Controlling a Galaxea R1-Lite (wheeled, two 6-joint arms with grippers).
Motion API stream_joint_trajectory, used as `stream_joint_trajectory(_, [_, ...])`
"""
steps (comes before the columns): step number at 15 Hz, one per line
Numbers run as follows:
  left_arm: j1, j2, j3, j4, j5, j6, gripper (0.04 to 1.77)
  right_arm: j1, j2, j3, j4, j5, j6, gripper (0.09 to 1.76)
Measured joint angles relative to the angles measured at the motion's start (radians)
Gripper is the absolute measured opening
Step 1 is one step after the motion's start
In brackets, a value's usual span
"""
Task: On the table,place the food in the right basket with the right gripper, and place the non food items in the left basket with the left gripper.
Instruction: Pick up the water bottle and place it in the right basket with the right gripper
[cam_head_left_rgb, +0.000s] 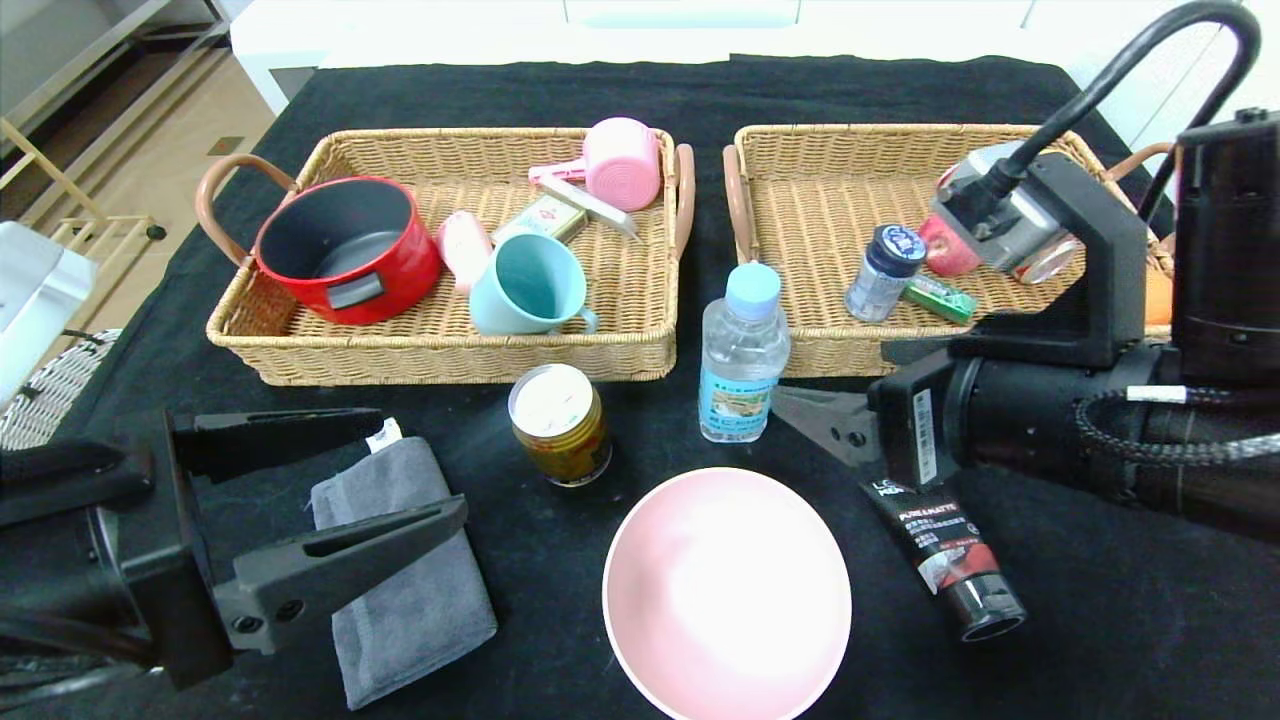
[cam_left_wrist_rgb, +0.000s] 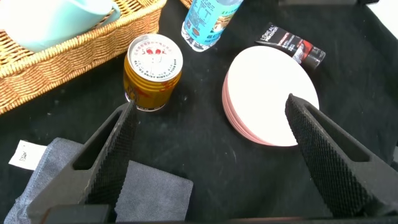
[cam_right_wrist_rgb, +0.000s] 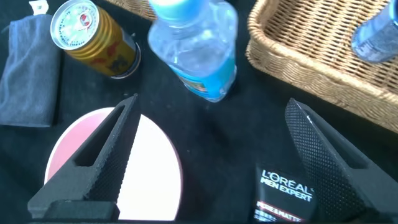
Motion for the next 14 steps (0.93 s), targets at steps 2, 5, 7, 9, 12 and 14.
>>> stream_joint_trajectory(2, [0.000,0.002,0.000,0.000,0.000,0.000,1.72,0.039,0.018,-0.013,0.000,-0.038,0.000,1.70])
stream_joint_trajectory(5, [0.000,0.004,0.000,0.000,0.000,0.000,1.72,0.091,0.039,-0.033,0.001,-0.080,0.003,1.70])
stream_joint_trajectory(7, [0.001,0.005,0.000,0.000,0.000,0.000,1.72,0.127,0.071,-0.063,-0.001,-0.160,0.027,1.70])
stream_joint_trajectory(9, [0.003,0.005,0.001,0.000,0.000,0.001,1.72,0.156,0.110,-0.094,-0.024,-0.239,0.050,1.70])
stream_joint_trajectory(12, [0.005,0.003,0.002,0.000,0.000,0.009,1.72,0.175,0.173,-0.116,-0.117,-0.347,0.056,1.70])
stream_joint_trajectory(14, [0.005,0.002,0.002,0.000,0.000,0.009,1.72,0.177,0.204,-0.130,-0.149,-0.403,0.056,1.70])
